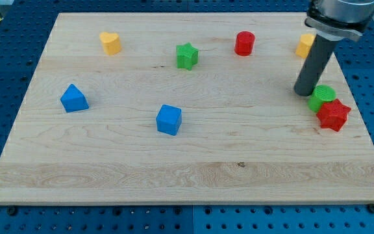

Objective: Place the blue cube below the red star

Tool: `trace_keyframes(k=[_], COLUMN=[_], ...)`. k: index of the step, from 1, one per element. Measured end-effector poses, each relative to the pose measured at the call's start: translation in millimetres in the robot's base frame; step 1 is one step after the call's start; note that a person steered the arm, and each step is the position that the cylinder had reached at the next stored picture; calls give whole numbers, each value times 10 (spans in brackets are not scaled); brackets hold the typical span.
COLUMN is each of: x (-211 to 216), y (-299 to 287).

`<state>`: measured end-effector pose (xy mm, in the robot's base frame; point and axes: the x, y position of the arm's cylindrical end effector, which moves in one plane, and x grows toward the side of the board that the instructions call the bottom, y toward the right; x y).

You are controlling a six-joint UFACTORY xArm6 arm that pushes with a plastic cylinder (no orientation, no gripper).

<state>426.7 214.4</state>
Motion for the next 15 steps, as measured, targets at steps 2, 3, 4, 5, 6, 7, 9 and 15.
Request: trace_keyframes(k=[2,3,4,5,6,7,9,15], x=[-33,-33,-34,11,215,537,713,1150], y=[-519,-1332,-2132,-2826,-3041,-2798,-1390,-49])
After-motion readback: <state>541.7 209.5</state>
